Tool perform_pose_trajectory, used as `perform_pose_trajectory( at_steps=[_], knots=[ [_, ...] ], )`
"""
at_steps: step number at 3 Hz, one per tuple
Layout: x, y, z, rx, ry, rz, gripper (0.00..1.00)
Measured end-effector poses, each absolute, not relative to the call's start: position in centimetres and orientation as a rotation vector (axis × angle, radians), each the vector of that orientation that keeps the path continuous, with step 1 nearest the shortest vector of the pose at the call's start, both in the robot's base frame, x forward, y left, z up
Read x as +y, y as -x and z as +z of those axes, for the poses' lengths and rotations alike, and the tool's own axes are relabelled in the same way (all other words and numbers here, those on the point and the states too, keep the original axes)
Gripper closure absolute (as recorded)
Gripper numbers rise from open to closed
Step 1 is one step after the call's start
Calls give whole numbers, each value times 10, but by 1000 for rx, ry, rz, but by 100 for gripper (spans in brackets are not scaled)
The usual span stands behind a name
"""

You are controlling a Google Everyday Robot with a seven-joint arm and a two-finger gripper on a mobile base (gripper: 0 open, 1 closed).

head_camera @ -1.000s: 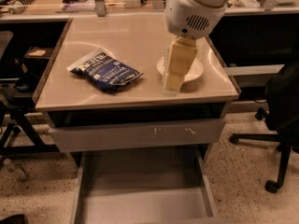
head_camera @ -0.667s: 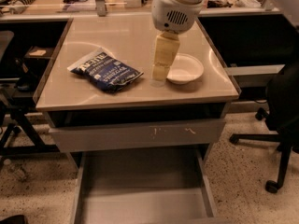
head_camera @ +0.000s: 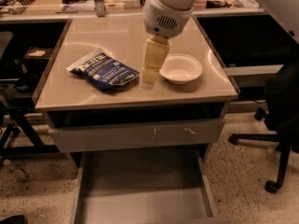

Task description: Place blue chip bag into middle drawer

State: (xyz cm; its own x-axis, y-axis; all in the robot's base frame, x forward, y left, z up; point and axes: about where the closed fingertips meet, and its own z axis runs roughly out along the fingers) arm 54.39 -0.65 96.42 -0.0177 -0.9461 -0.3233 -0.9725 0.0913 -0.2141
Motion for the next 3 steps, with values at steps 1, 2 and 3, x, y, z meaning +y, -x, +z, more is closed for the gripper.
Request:
perform_pose_trajectory(
  at_steps=[1, 2, 3],
  knots=[
    [24, -558, 962, 2012, 1835, 139, 0],
    [49, -575, 957, 2041, 1820, 168, 0],
    [70, -588, 943, 2033, 1830, 248, 0]
  ],
)
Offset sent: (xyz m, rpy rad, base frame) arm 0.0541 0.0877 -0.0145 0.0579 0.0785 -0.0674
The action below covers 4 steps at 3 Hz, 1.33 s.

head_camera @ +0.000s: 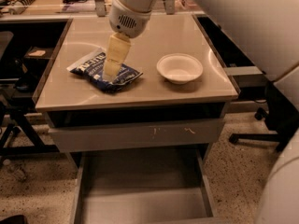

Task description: Place blue chip bag into middle drawer

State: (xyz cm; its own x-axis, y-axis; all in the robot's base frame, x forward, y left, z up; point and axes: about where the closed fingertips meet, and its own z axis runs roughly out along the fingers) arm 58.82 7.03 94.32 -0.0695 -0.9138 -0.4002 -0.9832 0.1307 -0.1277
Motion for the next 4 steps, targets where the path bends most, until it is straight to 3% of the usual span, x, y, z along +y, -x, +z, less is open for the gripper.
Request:
perform_pose_trajectory(
  at_steps=[4],
  knots=[
    [134, -631, 885, 2062, 1885, 460, 0]
  ],
)
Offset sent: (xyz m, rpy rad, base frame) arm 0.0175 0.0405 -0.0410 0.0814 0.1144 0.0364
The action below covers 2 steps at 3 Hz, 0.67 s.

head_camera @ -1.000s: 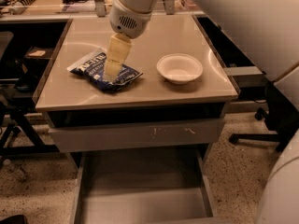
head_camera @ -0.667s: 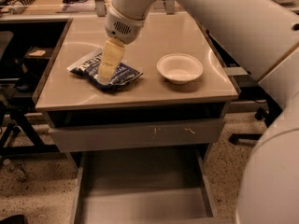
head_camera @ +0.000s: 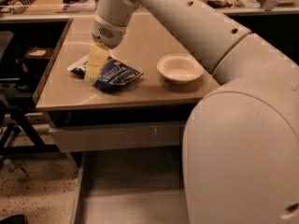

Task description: Place blue chip bag into middle drawer

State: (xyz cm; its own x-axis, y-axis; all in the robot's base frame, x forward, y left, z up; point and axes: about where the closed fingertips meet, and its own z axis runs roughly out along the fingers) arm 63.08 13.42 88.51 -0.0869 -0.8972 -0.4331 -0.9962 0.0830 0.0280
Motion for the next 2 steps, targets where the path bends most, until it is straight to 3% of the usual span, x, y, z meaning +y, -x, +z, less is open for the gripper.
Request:
perform_pose_trajectory(
  at_steps=[2],
  knots=[
    [147, -663, 858, 2123, 1858, 506, 0]
  ],
)
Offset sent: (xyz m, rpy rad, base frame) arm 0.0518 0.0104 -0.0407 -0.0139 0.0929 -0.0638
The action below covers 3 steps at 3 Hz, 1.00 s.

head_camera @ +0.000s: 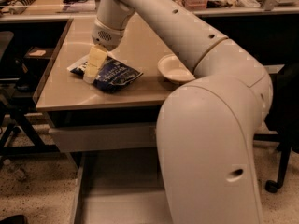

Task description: Place blue chip bag into middle drawer

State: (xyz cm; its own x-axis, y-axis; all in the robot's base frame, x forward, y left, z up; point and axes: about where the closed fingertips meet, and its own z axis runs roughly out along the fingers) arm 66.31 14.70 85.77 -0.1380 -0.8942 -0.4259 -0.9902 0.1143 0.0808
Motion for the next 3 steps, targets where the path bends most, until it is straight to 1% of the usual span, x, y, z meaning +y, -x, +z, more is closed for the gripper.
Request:
perform_pose_trajectory(
  at_steps=[2, 3],
  knots=[
    [142, -689, 826, 2209, 1787, 542, 0],
    [142, -689, 826, 2209, 1787, 542, 19]
  ],
)
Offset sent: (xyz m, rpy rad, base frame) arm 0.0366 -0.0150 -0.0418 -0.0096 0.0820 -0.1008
